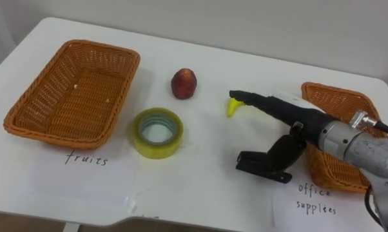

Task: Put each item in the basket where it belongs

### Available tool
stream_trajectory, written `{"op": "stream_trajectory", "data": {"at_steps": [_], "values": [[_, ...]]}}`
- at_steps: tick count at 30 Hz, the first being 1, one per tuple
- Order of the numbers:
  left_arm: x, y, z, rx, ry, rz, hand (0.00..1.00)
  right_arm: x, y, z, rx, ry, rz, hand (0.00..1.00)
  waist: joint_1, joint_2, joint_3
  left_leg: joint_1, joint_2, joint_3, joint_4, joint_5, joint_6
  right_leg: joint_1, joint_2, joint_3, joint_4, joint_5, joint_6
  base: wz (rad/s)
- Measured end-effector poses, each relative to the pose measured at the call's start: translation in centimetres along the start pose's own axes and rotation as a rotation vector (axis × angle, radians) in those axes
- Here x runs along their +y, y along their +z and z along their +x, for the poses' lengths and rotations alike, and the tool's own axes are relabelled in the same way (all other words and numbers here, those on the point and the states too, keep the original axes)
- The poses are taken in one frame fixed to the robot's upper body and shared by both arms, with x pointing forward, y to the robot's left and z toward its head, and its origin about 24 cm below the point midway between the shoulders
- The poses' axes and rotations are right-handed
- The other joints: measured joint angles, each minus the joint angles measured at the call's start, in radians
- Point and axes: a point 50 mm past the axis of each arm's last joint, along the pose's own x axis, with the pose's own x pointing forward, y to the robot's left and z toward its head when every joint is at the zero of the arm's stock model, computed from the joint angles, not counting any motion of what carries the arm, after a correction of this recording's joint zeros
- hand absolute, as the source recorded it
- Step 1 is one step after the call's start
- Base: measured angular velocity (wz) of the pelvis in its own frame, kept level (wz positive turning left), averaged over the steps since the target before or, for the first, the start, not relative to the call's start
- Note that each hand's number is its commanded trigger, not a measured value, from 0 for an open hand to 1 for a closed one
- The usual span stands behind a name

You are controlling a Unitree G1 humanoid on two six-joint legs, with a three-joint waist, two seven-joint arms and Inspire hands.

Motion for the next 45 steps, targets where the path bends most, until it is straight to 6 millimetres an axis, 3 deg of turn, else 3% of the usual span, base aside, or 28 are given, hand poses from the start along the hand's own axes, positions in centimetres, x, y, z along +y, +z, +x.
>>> {"op": "stream_trajectory", "data": {"at_steps": [8, 45], "values": [[-0.1, 0.1, 0.0, 0.000, 0.007, 0.011, 0.00, 1.9, -1.6, -0.1, 0.069, 0.084, 0.054, 0.00, 0.022, -0.006, -0.0019, 0.004, -0.001, 0.001, 0.000, 0.000, 0.000, 0.004, 0.000, 0.001, 0.000, 0.000, 0.000, 0.00], [0.1, 1.1, 0.1, -0.018, 0.030, -0.009, 0.00, 2.7, -3.6, -0.5, 0.276, 0.116, -0.037, 0.00, 0.024, -0.013, 0.0012, 0.004, -0.001, -0.003, -0.004, 0.000, 0.000, 0.003, 0.000, 0.003, 0.000, 0.000, 0.000, 0.00]]}}
